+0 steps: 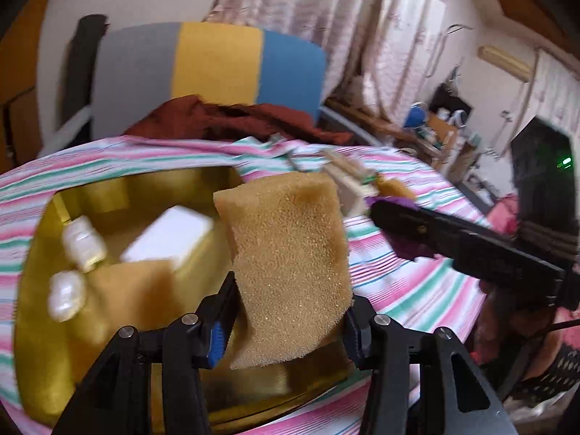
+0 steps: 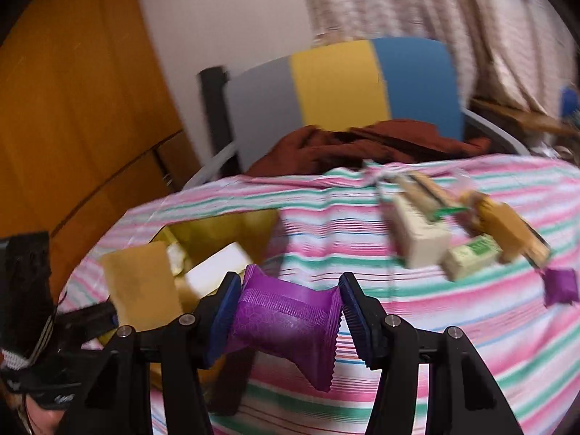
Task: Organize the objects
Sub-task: 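Carry the yellow sponge and purple packet over the gold tray with both tools, then open both tools to release the sponge and purple packet into the tray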
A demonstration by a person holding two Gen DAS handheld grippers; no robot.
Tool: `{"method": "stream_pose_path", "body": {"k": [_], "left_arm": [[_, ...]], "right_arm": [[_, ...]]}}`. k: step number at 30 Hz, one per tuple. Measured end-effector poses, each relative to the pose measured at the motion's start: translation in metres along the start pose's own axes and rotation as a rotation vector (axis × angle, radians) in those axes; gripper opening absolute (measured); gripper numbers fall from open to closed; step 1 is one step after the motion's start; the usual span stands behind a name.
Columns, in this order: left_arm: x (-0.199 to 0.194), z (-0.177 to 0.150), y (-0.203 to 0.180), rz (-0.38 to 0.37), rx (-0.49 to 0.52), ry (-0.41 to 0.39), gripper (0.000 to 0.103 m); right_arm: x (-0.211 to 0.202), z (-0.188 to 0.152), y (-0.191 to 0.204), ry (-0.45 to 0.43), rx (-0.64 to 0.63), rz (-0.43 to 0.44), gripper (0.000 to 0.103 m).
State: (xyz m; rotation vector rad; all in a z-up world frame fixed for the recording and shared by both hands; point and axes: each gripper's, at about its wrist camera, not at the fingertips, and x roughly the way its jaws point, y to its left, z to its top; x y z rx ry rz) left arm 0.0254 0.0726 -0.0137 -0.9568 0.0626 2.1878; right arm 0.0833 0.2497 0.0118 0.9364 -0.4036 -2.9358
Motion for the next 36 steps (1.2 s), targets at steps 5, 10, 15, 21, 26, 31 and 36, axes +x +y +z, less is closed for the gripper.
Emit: {"method": "stream_pose_path", "body": {"k": [5, 10, 15, 21, 26, 31, 36], "left_arm": [[-0.009, -0.018, 0.038, 0.066, -0.086, 0.033, 0.051], [-0.018, -0.033, 0.073, 0.137, -0.201, 0.062, 0.051], [-0.022, -0.046, 0.101, 0.191, -0.283, 0.085, 0.051], [-0.024, -0.049, 0.118, 0.265, -0.302, 0.111, 0.051], [-0.023, -0.052, 0.125, 0.302, -0.305, 0.147, 0.053], [-0.027, -0.050, 0.128, 0.362, -0.304, 0.147, 0.062], [-0.035, -0.048, 0.130, 0.392, -0.314, 0.126, 0.076]], "right_arm": [[0.029, -0.007, 0.039, 0.102, -0.074, 0.089, 0.057], [0.053, -0.018, 0.072, 0.186, -0.150, 0.148, 0.057], [0.072, -0.027, 0.096, 0.235, -0.193, 0.190, 0.057], [0.091, -0.035, 0.119, 0.281, -0.178, 0.252, 0.064], [0.086, -0.038, 0.124, 0.271, -0.141, 0.277, 0.074], [0.078, -0.038, 0.112, 0.258, -0.078, 0.280, 0.079], [0.073, -0.036, 0.099, 0.245, -0.035, 0.265, 0.080]]}}
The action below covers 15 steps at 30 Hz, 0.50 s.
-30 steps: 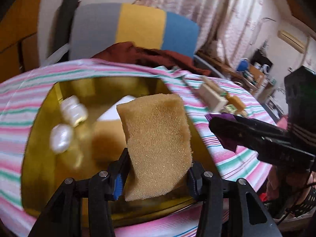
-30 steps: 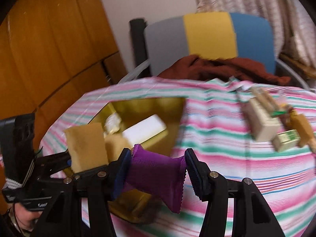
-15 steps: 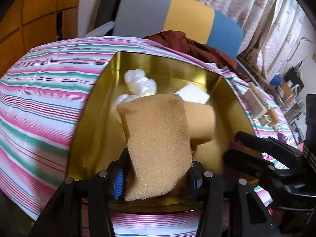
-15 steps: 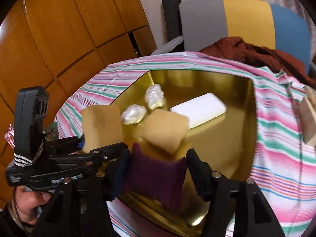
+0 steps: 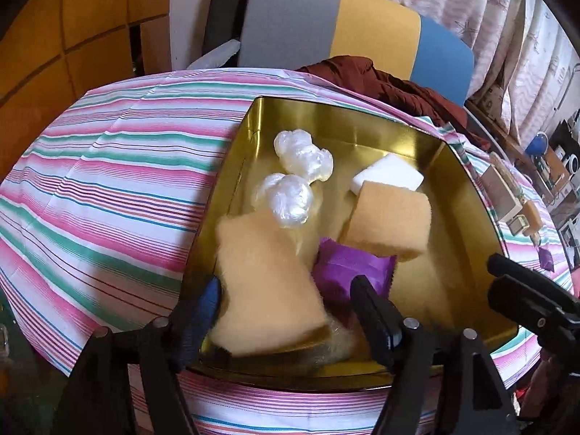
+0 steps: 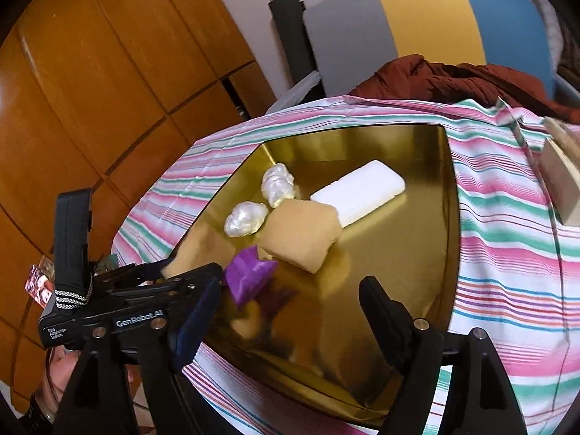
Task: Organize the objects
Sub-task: 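Open both tools to release the sponge and purple packet into the tray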
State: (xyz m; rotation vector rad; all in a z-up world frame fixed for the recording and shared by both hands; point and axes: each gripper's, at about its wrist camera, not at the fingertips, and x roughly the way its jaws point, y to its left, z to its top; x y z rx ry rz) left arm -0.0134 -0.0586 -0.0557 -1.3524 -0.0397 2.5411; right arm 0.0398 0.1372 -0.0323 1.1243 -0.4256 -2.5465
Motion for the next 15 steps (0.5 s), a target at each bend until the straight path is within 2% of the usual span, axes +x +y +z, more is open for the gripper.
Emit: {"method": "stream_pose_path", "body": {"k": [3, 10, 15], "left_arm": [[-0.009, 0.003, 0.002, 0.026, -0.022, -0.042, 0.078], [-0.032, 0.013, 0.010, -0.028, -0.109, -0.140, 0.078], [-0.034, 0.019, 0.007, -0.062, -0.143, -0.150, 0.078]], "right_arm": [[-0.003, 0.000, -0.005, -0.010, 0.018, -0.004, 0.080], [-0.012, 0.001, -0.012, -0.037, 0.045, -0.004, 0.081], [-0.018, 0.002, -0.020, -0.056, 0.070, -0.008, 0.081]]}}
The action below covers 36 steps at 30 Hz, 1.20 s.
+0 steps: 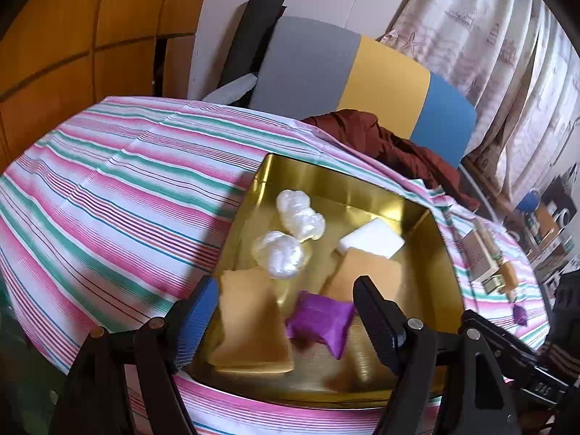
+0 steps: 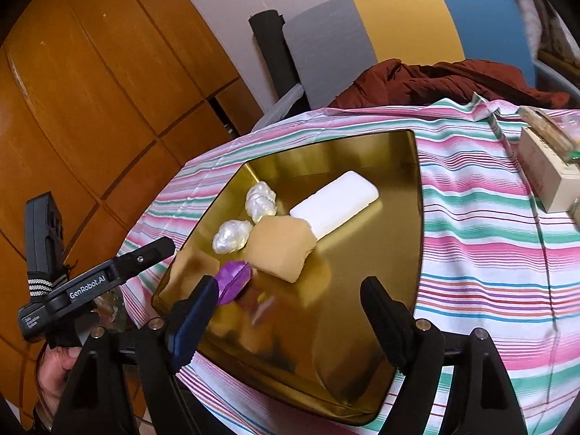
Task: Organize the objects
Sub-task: 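Open both tools to release the sponge and purple packet into the tray, then move both tools back from the tray to the item cluster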
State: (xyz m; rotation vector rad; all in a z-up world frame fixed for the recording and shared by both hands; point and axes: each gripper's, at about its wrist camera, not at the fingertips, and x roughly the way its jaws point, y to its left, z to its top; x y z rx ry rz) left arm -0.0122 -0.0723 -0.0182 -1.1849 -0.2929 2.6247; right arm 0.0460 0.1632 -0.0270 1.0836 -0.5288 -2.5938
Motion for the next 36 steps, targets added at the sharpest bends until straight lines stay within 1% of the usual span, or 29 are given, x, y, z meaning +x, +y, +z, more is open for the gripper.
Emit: {"method": "stream_pose_path", "body": {"k": [3, 10, 19, 22, 29, 32, 36], "left_arm": [[0.003, -0.002, -0.008, -0.022, 0.013, 0.015, 0.078], [0.010, -0.011, -0.050, -0.097, 0.112, 0.052, 0.078], [0.016, -0.019, -0.110, -0.193, 0.241, 0.086, 0.078], [0.017, -0.022, -0.132, -0.226, 0.294, 0.094, 0.078], [0.022, -0.034, -0.187, -0.305, 0.421, 0.126, 0.078], [0.028, -0.042, -0.207, -0.342, 0.461, 0.164, 0.078], [0.039, -0.053, -0.227, -0.369, 0.499, 0.221, 0.078]], "right_arm": [[-0.004, 0.002, -0.006, -0.016, 0.014, -0.014, 0.081], [-0.018, 0.006, -0.025, -0.050, 0.048, -0.056, 0.083], [-0.047, 0.010, -0.071, -0.112, 0.129, -0.152, 0.085], [-0.058, 0.009, -0.092, -0.132, 0.150, -0.201, 0.085], [-0.092, 0.001, -0.161, -0.179, 0.234, -0.388, 0.085], [-0.110, -0.004, -0.195, -0.193, 0.284, -0.468, 0.085], [-0.134, -0.012, -0.233, -0.210, 0.333, -0.562, 0.085]]}}
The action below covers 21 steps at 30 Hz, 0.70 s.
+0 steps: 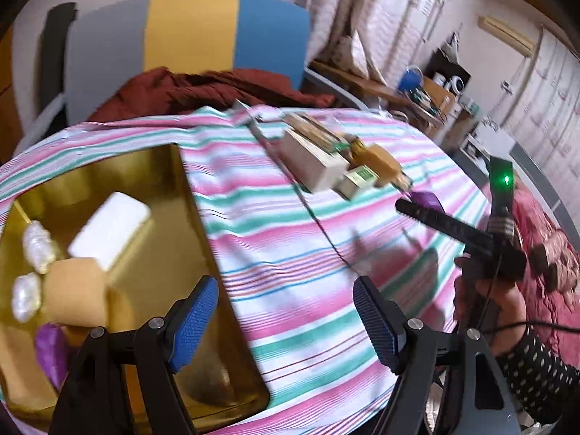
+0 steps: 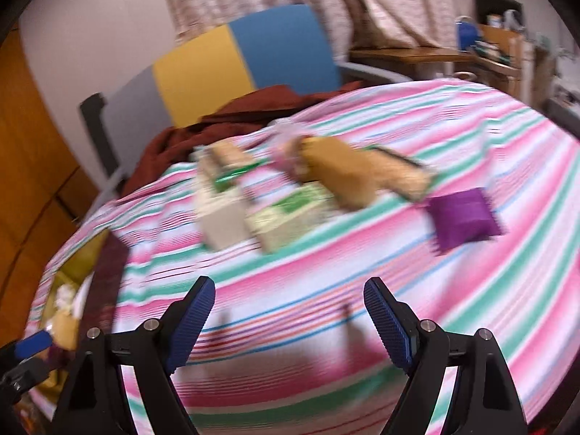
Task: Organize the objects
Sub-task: 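Move both tools back from the tray to the item cluster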
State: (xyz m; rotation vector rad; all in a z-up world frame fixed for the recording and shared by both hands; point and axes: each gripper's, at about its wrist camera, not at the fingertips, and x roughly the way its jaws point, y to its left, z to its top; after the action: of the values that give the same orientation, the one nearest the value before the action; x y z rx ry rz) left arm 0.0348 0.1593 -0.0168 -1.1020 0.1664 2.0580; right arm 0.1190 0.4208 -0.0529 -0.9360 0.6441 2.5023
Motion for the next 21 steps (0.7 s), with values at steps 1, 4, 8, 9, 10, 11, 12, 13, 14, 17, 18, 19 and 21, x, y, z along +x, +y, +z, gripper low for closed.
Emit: {"method": "stream_pose_path", "body": {"k": [1, 4, 8, 9, 10, 11, 12, 13, 14, 17, 18, 19, 21], "left_arm": [[0.004, 0.000, -0.005, -0.007, 0.009, 0.010, 0.078], [0.011, 0.001, -0.015, -0.026, 0.031, 0.031, 0.078], [0.018, 0.002, -0.027, -0.042, 0.066, 0.046, 0.078], [0.019, 0.003, -0.029, -0.044, 0.072, 0.049, 0.078], [0.020, 0.003, -0.033, -0.046, 0.080, 0.052, 0.078], [0.021, 0.004, -0.035, -0.049, 0.086, 0.055, 0.078], [0.023, 0.005, -0.038, -0.053, 0.093, 0.058, 0.078], [0.024, 0.006, -0.040, -0.054, 0.098, 0.061, 0.078], [0.025, 0.007, -0.042, -0.054, 0.103, 0.066, 0.078], [0.031, 0.011, -0.048, -0.057, 0.116, 0.075, 0.078], [0.033, 0.012, -0.050, -0.056, 0.123, 0.077, 0.078], [0.035, 0.014, -0.052, -0.056, 0.130, 0.080, 0.078], [0.040, 0.018, -0.057, -0.056, 0.146, 0.084, 0.078]], "right_arm": [[-0.002, 0.002, -0.011, -0.011, 0.007, -0.021, 0.085], [-0.004, 0.009, -0.034, -0.038, 0.016, -0.081, 0.085], [-0.003, 0.023, -0.063, -0.082, 0.009, -0.173, 0.085], [0.000, 0.027, -0.069, -0.083, 0.003, -0.196, 0.085], [0.003, 0.031, -0.074, -0.083, -0.005, -0.223, 0.085], [0.007, 0.034, -0.079, -0.082, -0.016, -0.253, 0.085], [0.011, 0.037, -0.083, -0.075, -0.027, -0.270, 0.085], [0.016, 0.040, -0.087, -0.062, -0.038, -0.282, 0.084], [0.021, 0.042, -0.090, -0.050, -0.048, -0.295, 0.084], [0.035, 0.046, -0.096, -0.025, -0.077, -0.315, 0.078], [0.039, 0.046, -0.098, -0.014, -0.083, -0.316, 0.076], [0.042, 0.045, -0.099, -0.004, -0.084, -0.315, 0.075], [0.049, 0.043, -0.101, 0.021, -0.078, -0.310, 0.064]]}}
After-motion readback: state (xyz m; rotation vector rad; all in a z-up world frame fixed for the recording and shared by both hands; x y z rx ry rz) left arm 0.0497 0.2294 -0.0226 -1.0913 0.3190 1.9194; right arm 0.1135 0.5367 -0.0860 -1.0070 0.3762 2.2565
